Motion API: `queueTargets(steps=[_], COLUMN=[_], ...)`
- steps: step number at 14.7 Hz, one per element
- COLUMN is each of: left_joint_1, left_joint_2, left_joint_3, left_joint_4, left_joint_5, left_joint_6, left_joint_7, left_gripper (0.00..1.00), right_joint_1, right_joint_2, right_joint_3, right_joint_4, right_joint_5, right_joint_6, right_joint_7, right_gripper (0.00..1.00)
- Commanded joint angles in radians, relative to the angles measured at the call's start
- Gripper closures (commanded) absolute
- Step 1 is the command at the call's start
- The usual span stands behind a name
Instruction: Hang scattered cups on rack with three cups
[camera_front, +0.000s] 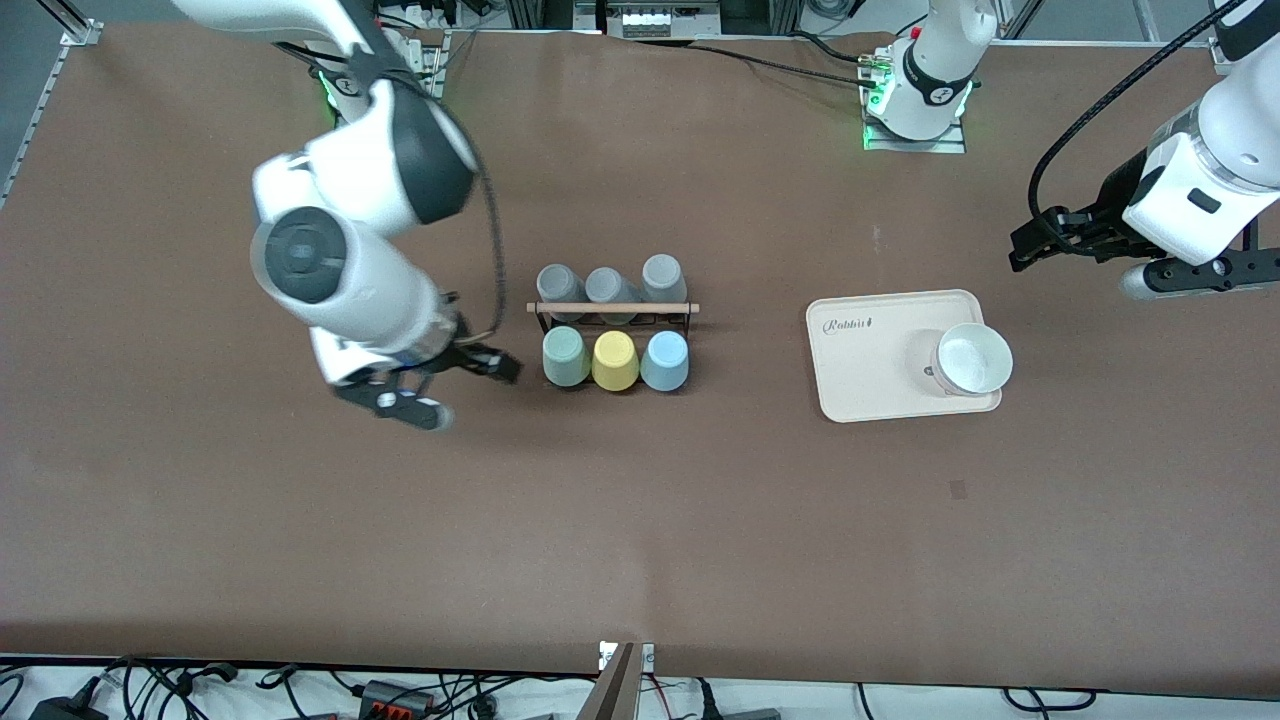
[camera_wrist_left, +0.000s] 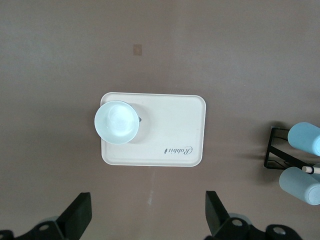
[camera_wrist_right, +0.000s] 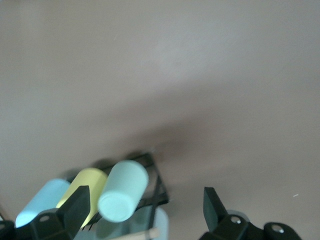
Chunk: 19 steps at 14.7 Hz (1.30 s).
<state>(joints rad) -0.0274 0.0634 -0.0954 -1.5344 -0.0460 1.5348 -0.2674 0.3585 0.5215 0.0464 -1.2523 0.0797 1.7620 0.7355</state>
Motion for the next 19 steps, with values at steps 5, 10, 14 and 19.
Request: queueTargets(steps=[5, 10, 14, 19], left_joint_1=[0.003, -0.006, -0.002, 0.007], left_joint_2=[-0.008, -0.007, -0.007, -0.007], left_joint_3=[-0.006, -0.009, -0.012, -0.01], left_joint_4=[0.005, 0.003, 0.005, 0.005], left_joint_5=[0.009, 0.02, 0.018, 0.015], left_joint_6=[-0.002, 0.007, 0.008, -0.002], left_joint_7=[0.019, 0.077, 0.117, 0.134], left_gripper=[0.0, 0.0, 0.0, 0.0], right_joint_1=[-0.262, -0.384, -0.35, -0.303], right_joint_2=[-0.1, -0.156, -0.213, -0.285], right_joint_3=[0.013, 0.013, -0.074, -0.146], right_joint_4=[-0.012, -0.013, -0.026, -0.105], right_joint_5=[0.002, -0.047, -0.077, -0.074], right_joint_6=[-0.049, -0.068, -0.079, -0.081], right_joint_7=[-0.361, -0.644, -0.737, -0.795], right_gripper=[0.0, 0.0, 0.0, 0.0])
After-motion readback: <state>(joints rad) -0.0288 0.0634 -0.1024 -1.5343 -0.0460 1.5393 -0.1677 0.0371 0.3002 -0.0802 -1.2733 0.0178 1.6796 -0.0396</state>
